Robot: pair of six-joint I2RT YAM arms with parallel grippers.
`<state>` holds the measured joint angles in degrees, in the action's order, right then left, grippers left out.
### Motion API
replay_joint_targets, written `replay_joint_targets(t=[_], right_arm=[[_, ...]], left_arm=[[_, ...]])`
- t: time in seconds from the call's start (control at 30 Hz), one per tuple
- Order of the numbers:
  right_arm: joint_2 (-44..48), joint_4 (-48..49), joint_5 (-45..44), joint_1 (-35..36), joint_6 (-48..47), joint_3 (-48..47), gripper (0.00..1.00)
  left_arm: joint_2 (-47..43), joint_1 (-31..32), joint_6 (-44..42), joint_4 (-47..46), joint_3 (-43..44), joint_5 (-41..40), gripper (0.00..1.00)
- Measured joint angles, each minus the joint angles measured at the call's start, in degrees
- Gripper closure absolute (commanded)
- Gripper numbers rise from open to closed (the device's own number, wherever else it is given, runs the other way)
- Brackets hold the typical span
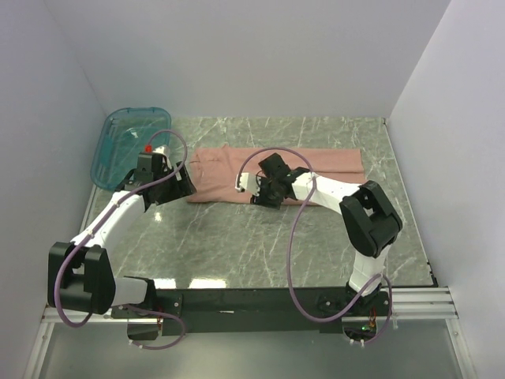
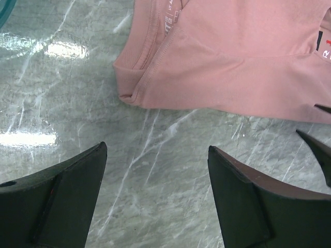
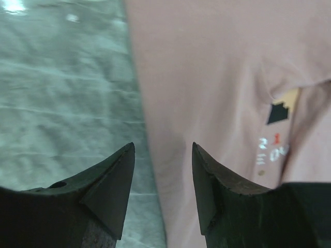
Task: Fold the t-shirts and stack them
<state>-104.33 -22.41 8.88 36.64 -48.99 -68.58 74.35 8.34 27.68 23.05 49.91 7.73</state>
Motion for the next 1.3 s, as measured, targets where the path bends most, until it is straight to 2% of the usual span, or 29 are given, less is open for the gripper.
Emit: replay_joint_targets(t=[0.17,0.6,0.87,1.1,1.3], right_arm=[[-0.92,2.08,-3.58,-0.15,0.09,0.02,0.48],[-1.99,1.92,-4.48,-0.46,-1.31,0.76,0.5],[-3.61,1.77,-3.28,-1.46,-2.19,0.48,0.66],[-4.02,1.14,-0.83,-2.97,-3.06,0.26,0.93],[-4.02,0.46,0.83,-3.54,-4.2,0.11,0.99]], left_arm=[[0.0,0.0,0.0,0.02,0.0,0.02,0.18],[0.0,0.0,0.0,0.02,0.0,0.02,0.18],[-0.26,0.0,0.0,0.02,0.0,0.02,0.18],[-0.26,0.0,0.0,0.13,0.0,0.02,0.18],[-0.26,0.0,0.0,0.15,0.0,0.09,0.18]])
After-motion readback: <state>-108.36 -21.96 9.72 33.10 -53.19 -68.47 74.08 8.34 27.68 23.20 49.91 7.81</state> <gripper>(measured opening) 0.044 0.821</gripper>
